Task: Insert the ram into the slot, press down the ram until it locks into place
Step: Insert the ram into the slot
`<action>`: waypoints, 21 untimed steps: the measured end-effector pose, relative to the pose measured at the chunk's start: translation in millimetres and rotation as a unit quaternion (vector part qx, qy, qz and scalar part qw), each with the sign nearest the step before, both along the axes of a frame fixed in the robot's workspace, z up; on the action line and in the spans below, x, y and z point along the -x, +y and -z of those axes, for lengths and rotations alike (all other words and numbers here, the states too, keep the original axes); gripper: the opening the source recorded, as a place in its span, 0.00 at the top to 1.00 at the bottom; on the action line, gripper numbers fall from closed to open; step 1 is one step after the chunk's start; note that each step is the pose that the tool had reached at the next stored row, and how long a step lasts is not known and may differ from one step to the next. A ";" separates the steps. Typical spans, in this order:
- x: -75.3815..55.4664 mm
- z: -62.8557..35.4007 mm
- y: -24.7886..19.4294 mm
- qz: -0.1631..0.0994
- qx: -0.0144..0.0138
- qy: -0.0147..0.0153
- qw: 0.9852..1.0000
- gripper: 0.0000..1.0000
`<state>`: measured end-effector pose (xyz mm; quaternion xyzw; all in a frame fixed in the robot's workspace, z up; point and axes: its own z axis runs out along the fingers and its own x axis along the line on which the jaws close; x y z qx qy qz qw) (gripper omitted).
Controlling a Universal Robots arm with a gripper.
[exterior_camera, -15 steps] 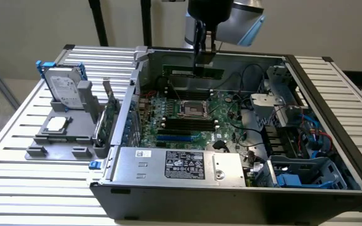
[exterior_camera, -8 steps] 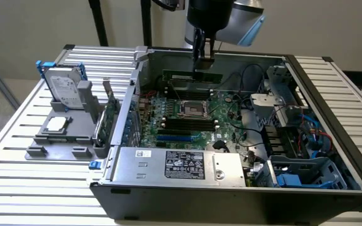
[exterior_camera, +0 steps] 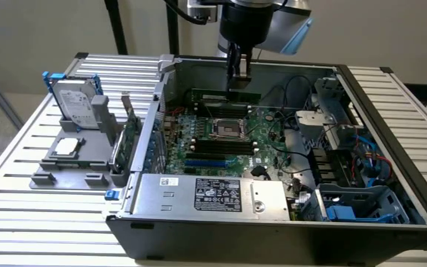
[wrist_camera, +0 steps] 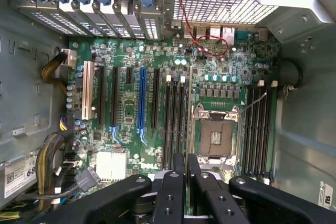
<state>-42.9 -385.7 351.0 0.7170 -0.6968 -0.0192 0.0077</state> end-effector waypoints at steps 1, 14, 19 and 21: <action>0.0 1.9 0.0 0.000 0.000 0.000 1.000 0.86; -0.1 25.5 0.0 0.000 0.000 0.000 1.000 0.86; -2.1 34.6 0.0 0.000 0.001 0.000 1.000 0.86; -3.3 38.3 0.0 0.000 0.001 0.000 1.000 0.86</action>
